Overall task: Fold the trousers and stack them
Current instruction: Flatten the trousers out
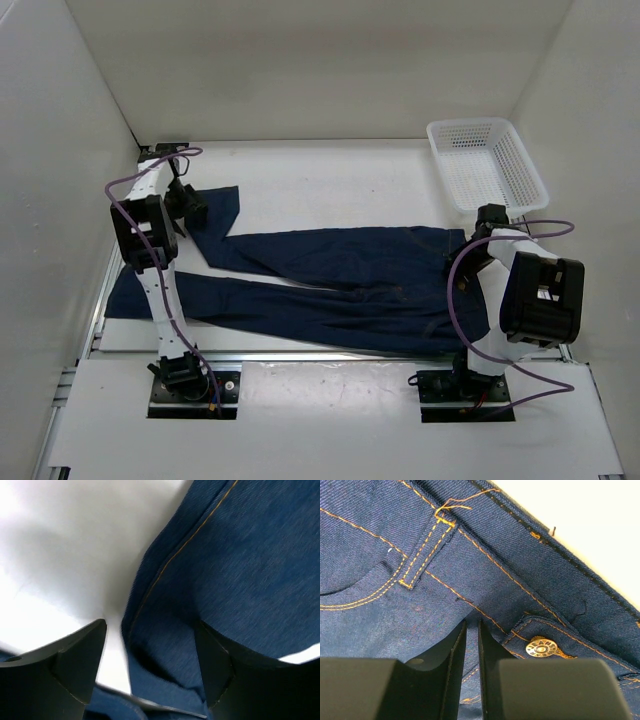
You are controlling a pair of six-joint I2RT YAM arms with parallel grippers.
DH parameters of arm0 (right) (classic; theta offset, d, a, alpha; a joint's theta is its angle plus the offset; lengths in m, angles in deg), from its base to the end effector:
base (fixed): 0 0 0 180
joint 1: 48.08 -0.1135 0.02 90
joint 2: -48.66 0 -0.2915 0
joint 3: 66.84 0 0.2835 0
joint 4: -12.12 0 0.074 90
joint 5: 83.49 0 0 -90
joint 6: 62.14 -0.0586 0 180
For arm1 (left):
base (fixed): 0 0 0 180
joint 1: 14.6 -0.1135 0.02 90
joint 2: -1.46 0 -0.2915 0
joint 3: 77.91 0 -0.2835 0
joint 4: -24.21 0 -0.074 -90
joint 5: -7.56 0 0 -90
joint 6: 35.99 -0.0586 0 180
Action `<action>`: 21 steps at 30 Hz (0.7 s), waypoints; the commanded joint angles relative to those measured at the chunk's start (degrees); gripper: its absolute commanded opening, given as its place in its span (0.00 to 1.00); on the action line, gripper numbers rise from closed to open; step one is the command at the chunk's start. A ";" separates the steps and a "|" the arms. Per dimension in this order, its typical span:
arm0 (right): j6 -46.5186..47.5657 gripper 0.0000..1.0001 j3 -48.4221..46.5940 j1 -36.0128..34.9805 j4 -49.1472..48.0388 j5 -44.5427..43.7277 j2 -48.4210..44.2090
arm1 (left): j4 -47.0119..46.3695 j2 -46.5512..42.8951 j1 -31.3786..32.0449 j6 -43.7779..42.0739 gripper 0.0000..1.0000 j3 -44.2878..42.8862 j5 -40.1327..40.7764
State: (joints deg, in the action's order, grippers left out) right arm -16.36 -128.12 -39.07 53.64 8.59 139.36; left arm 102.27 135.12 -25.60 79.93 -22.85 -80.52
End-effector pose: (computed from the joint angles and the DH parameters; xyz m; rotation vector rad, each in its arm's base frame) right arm 0.3103 -0.0470 0.1404 1.2597 2.5332 0.1926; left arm 0.4992 0.0990 0.1490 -0.9770 2.9223 0.0400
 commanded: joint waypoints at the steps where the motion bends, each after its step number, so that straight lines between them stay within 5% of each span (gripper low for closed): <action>1: -0.42 0.20 0.81 0.48 -2.05 -2.18 -1.74 | -0.19 0.98 0.37 -0.34 0.76 -2.94 0.10; 3: -0.42 0.20 0.81 0.48 -1.53 -2.18 -2.63 | 0.34 1.50 0.37 0.28 0.59 -2.94 0.64; 5: -0.42 0.20 0.81 0.48 -0.91 -2.18 -4.20 | 0.34 1.51 0.37 2.29 0.11 -1.62 2.12; 13: 0.11 0.16 -1.12 0.48 1.02 -3.40 -3.78 | 5.87 -23.42 0.28 3.19 0.10 2.16 11.53; 21: -0.60 0.16 -1.13 0.48 1.55 -2.70 -2.63 | 13.87 -13.88 2.22 5.90 0.10 -12.60 14.00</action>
State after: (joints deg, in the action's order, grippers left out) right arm -16.61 -127.94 -39.02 54.36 6.32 136.25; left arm 110.84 116.28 -24.03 83.64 -32.42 -69.75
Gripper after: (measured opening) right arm 0.165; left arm 0.127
